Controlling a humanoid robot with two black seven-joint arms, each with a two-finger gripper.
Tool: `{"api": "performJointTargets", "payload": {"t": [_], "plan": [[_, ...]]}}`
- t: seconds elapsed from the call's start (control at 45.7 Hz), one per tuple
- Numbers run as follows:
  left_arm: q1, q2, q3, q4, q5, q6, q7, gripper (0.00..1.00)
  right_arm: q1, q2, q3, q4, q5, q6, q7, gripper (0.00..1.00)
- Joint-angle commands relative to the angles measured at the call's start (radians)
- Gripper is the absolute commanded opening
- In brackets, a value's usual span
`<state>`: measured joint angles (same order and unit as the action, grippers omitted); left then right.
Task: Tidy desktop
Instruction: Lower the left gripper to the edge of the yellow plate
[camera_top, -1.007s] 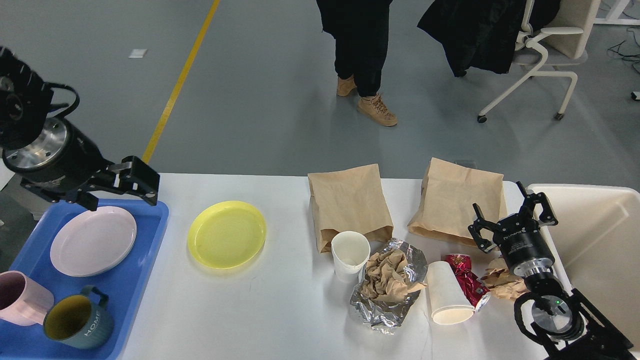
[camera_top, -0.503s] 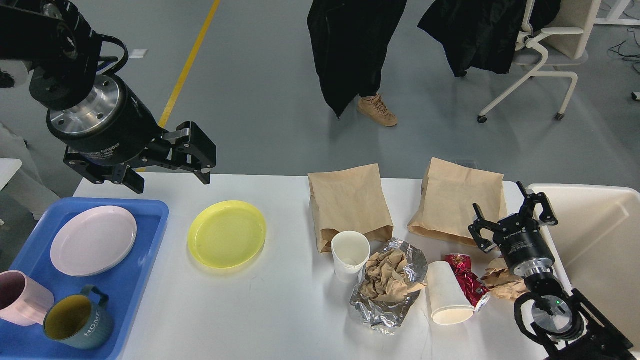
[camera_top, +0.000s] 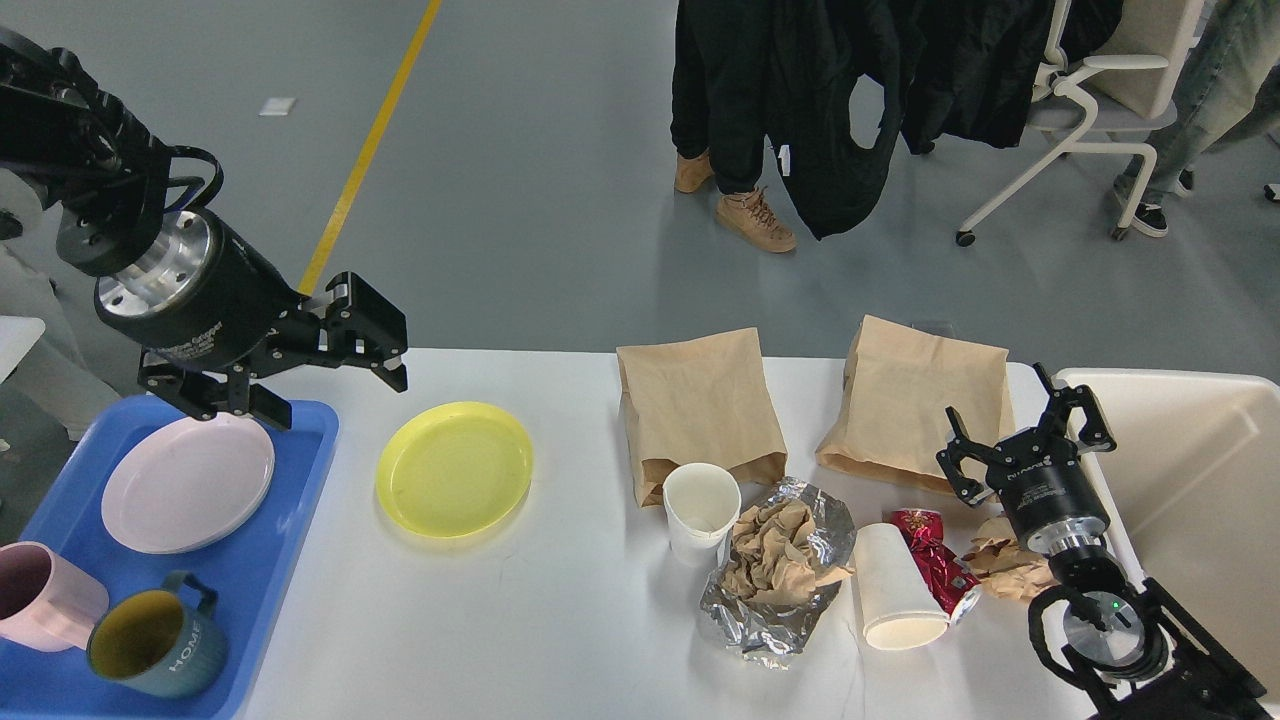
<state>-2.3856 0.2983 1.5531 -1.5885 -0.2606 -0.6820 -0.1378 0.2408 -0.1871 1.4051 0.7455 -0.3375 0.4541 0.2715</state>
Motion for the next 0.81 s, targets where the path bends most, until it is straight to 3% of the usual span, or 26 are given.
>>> {"api": "performJointTargets", "payload": {"t": [0.0,0.131,0.306,0.525,0.635,0.788], "plan": [[0.181,0.035,-0.004,0.09,-0.029,0.1,0.004,0.93,0.0,0.0,0.0,0.0,0.0,0.0,0.0,1.0],[0.411,0.059,-0.048,0.209,-0.092,0.238,0.009,0.94,0.0,0.0,0.0,0.002,0.0,0.0,0.0,1.0],[0.704,0.093,-0.238,0.346,-0.101,0.375,0.01,0.94,0.0,0.0,0.0,0.0,0.0,0.0,0.0,1.0],[0.956,0.163,-0.438,0.387,-0.089,0.616,0.001,0.96,0.0,0.0,0.0,0.0,0.0,0.0,0.0,1.0],[1.043,0.194,-0.518,0.456,-0.086,0.67,0.001,0.96,0.0,0.0,0.0,0.0,0.0,0.0,0.0,1.0],[1.186,0.176,-0.66,0.576,-0.086,0.679,0.021,0.94,0.0,0.0,0.0,0.0,0.0,0.0,0.0,1.0]]}}
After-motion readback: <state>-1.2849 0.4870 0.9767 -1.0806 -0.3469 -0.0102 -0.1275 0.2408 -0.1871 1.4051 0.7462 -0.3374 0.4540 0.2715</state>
